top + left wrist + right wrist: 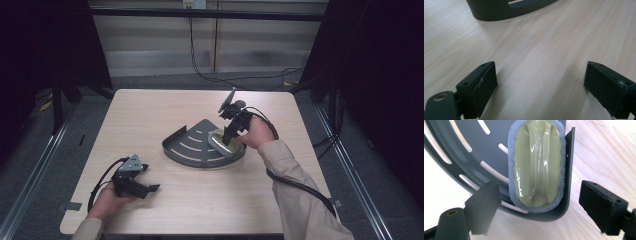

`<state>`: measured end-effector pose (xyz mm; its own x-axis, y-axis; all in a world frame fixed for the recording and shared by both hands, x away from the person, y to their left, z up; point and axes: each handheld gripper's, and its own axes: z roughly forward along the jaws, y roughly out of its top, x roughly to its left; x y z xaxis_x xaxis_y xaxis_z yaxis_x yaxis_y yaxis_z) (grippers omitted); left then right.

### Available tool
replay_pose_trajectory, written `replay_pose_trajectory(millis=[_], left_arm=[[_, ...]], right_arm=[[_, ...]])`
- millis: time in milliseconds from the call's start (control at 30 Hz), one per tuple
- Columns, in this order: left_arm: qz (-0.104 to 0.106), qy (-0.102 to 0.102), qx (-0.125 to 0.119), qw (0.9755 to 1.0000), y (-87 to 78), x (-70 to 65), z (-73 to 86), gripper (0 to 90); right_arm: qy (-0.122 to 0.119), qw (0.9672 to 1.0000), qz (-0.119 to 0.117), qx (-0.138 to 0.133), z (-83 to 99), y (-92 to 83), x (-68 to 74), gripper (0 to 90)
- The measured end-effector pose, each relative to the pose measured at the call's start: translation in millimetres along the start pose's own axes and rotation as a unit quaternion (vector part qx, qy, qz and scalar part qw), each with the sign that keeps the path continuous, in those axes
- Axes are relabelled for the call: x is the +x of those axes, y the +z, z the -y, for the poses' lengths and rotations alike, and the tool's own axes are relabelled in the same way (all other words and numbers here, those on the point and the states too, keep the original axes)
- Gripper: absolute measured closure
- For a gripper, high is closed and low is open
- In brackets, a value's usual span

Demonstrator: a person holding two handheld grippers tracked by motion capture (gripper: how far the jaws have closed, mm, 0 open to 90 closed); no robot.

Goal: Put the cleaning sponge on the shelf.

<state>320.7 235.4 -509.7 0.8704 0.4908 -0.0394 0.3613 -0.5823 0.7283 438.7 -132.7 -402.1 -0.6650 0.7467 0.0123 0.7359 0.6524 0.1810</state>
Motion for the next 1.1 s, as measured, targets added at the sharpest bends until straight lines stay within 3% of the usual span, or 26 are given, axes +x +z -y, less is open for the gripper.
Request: replay_pose_trajectory(millis=[1100], left_arm=[[-0.003,0.000,0.003,1.0000,-0.2,-0.6,-0.1,10.7]], right_arm=[[-0.006,0.9998,-0.018,-0.010,60.2,-28.4,-11.9,17.0]])
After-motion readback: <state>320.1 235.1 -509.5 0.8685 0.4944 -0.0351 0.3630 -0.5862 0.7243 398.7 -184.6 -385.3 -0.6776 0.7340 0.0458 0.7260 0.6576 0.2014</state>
